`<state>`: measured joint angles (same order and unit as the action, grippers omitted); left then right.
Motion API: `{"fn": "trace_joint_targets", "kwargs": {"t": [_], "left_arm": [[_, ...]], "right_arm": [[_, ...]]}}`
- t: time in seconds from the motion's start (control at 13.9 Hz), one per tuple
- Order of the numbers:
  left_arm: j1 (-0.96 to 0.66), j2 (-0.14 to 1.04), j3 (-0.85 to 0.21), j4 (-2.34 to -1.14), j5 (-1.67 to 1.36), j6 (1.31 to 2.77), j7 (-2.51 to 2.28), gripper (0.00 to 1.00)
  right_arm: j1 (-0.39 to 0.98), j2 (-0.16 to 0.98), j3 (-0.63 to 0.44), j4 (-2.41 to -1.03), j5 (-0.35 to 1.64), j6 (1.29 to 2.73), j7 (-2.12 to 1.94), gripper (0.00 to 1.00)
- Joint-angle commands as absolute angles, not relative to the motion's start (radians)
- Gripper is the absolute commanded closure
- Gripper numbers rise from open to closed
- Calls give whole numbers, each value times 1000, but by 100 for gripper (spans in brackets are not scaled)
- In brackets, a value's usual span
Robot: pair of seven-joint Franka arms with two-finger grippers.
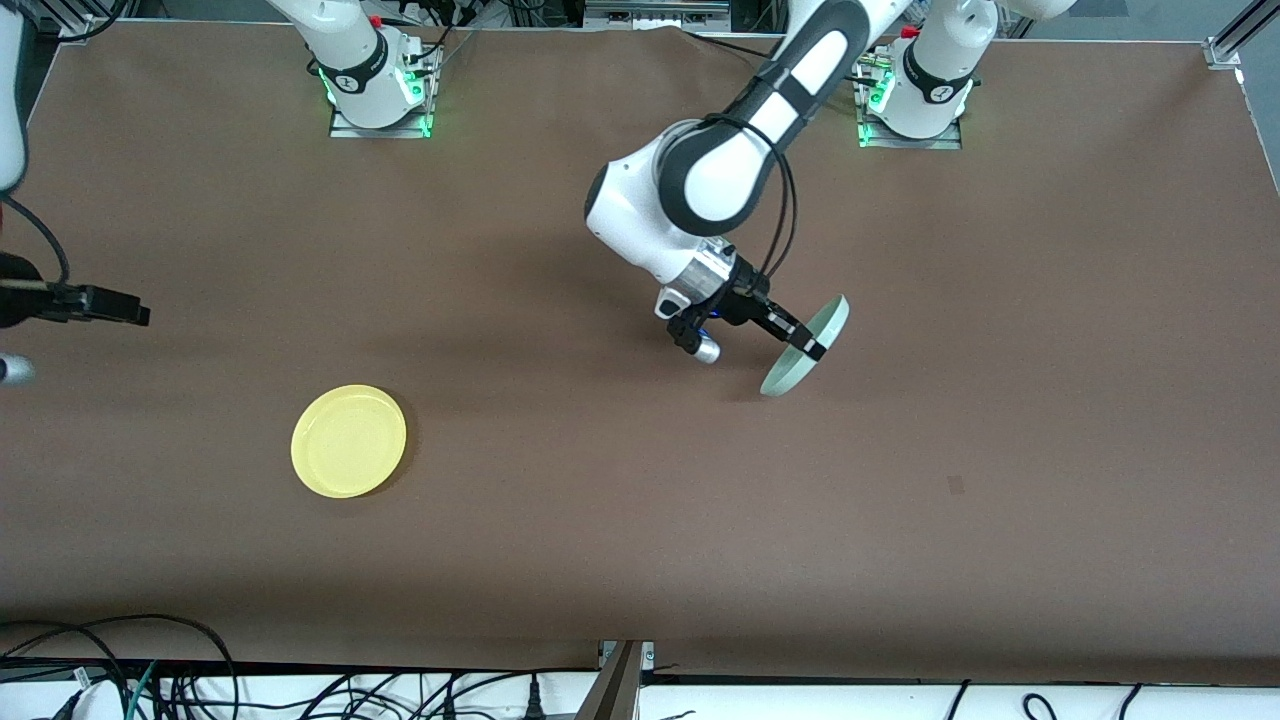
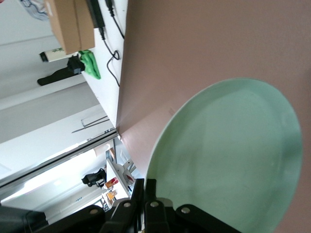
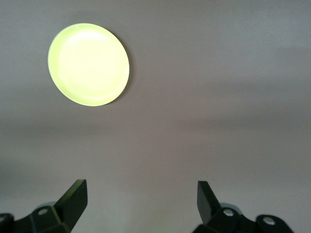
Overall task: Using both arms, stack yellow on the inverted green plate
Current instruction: 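Lift and flip the green plate while the right gripper reaches the yellow plate, then lower the inverted green plate with the left gripper while the right gripper grasps yellow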
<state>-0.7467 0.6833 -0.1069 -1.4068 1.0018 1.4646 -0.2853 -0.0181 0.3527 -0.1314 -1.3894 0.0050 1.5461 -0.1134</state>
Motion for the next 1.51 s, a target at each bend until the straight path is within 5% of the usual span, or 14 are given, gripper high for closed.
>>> {"fn": "trace_joint_targets", "kwargs": {"t": [0.0,0.43,0.79,1.44], "left_arm": [[-794,735,-87,-1328,1051,1422,-401,100],[-885,792,-90,-1328,1046,1420,-624,100],[-951,865,-91,-1325,1040,1424,-759,100],[-989,920,-103,-1301,939,1491,-863,95]], "right_arm": [[-26,470,-127,-1374,21,1641,-109,0],[-21,690,-124,-1391,167,1919,-89,0],[-15,747,-121,-1471,230,2103,-87,0],[2,798,-112,-1479,281,2163,-90,0]]}}
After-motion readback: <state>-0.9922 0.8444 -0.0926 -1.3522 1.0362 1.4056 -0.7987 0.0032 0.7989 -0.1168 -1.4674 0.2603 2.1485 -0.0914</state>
